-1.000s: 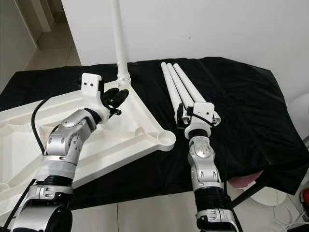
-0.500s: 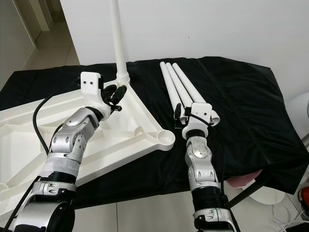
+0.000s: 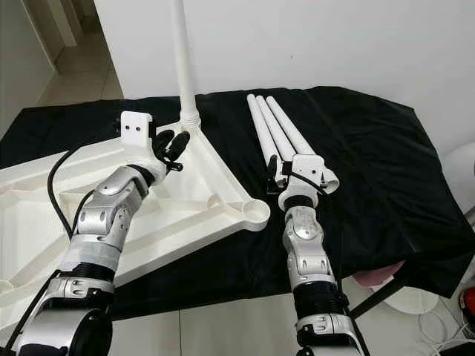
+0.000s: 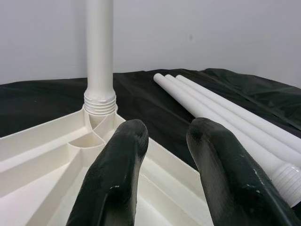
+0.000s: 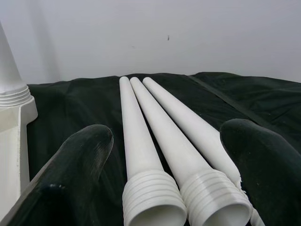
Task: Building children table
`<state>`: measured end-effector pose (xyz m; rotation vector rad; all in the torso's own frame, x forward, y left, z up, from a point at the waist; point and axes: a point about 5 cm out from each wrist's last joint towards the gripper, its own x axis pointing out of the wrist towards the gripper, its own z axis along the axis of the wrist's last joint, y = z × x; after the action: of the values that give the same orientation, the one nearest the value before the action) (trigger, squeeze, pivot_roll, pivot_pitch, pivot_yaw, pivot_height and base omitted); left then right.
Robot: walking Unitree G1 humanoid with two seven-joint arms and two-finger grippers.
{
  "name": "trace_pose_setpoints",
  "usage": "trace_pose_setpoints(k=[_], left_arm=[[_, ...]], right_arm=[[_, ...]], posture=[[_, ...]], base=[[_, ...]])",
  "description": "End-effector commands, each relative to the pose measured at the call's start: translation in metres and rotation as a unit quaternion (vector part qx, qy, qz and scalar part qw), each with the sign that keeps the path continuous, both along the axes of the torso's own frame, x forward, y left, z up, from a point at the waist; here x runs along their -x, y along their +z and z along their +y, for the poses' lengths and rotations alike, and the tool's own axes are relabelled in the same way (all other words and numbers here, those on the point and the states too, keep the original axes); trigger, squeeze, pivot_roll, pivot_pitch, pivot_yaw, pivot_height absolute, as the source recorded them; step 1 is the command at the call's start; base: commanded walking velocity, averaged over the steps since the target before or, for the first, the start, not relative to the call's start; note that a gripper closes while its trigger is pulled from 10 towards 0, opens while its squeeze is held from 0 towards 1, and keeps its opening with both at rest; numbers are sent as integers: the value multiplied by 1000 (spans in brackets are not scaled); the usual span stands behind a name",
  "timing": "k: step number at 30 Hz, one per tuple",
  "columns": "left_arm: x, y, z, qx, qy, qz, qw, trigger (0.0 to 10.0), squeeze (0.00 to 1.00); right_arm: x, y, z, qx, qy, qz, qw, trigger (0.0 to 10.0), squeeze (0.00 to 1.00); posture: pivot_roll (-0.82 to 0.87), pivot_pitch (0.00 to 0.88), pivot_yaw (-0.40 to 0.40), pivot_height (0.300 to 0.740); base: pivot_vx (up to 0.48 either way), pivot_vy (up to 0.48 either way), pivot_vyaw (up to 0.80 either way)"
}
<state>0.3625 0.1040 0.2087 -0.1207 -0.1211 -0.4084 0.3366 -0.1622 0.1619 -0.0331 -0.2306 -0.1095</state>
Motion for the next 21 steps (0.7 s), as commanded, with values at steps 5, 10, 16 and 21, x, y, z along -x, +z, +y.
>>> trace_pose_setpoints(k=[5,10,16,21], left_arm=[[1,-3,9,2,43,1,999,10000,0],[2,-9,8,-8,44,3,999,10000,0],[1,-9,5,-2,54,-4,999,10000,0],[1,-9,1,5,61,-7,998,10000,0]], right_arm=[[-1,0,7,0,7,-2,1000,10000,0],[-1,0,5,10,11,-2,1000,10000,0],[-3,6,0,24,18,-2,1000,10000,0],[-4,8,-1,30,24,-3,999,10000,0]], posture=[[-66,0,8,740],[-89,0,-31,740],[-104,0,-65,740],[-109,0,-65,740]], base=[[0,0,0],[0,0,0],[0,0,0],[0,0,0]])
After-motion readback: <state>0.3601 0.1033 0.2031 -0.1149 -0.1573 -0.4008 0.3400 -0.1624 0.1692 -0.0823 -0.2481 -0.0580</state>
